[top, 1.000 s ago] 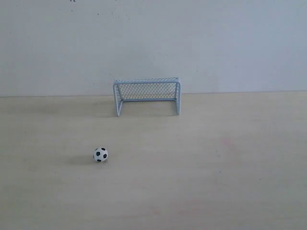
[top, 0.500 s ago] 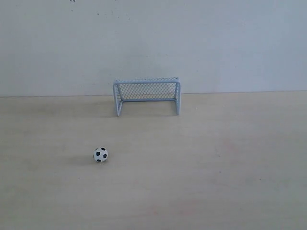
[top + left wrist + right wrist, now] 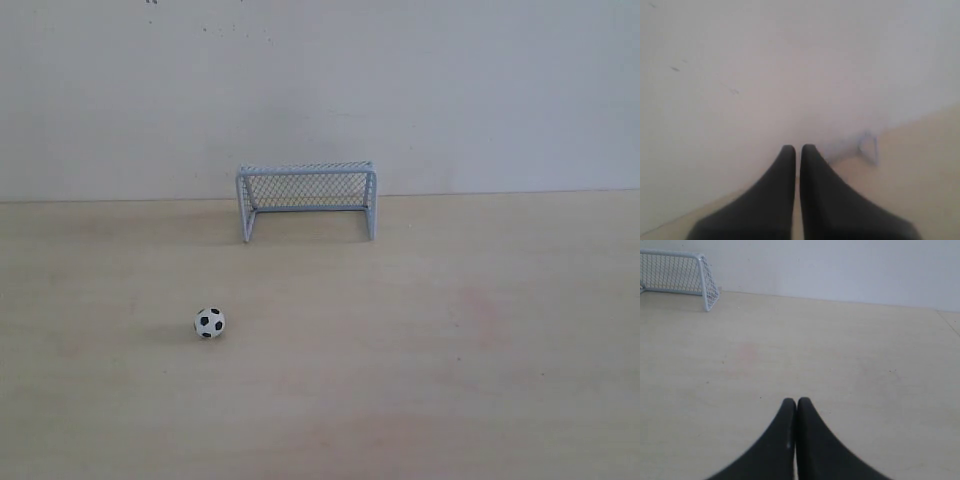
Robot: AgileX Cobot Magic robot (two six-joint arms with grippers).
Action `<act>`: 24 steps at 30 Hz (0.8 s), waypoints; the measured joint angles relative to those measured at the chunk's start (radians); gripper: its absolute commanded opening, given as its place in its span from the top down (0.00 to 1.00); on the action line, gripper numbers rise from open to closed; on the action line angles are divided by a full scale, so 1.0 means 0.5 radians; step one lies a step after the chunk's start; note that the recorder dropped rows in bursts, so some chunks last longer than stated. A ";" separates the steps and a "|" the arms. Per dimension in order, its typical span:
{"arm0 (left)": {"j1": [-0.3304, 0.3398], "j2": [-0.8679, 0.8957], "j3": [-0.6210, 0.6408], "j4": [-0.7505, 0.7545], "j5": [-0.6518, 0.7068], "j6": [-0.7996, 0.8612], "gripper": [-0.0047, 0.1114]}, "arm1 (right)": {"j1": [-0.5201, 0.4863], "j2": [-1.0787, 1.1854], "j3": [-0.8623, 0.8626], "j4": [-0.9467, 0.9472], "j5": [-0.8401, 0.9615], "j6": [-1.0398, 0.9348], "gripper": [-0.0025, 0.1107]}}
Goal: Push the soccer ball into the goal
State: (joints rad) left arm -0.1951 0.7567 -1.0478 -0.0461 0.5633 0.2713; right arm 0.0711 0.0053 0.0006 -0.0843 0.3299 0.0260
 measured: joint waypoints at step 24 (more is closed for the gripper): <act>0.006 1.927 -0.238 0.092 0.454 2.220 0.92 | 0.000 0.000 0.000 0.000 0.000 0.000 0.98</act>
State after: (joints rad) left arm -0.1918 1.7200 -1.1667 0.0000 0.7903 1.3812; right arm 0.0711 0.0053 0.0006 -0.0843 0.3299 0.0260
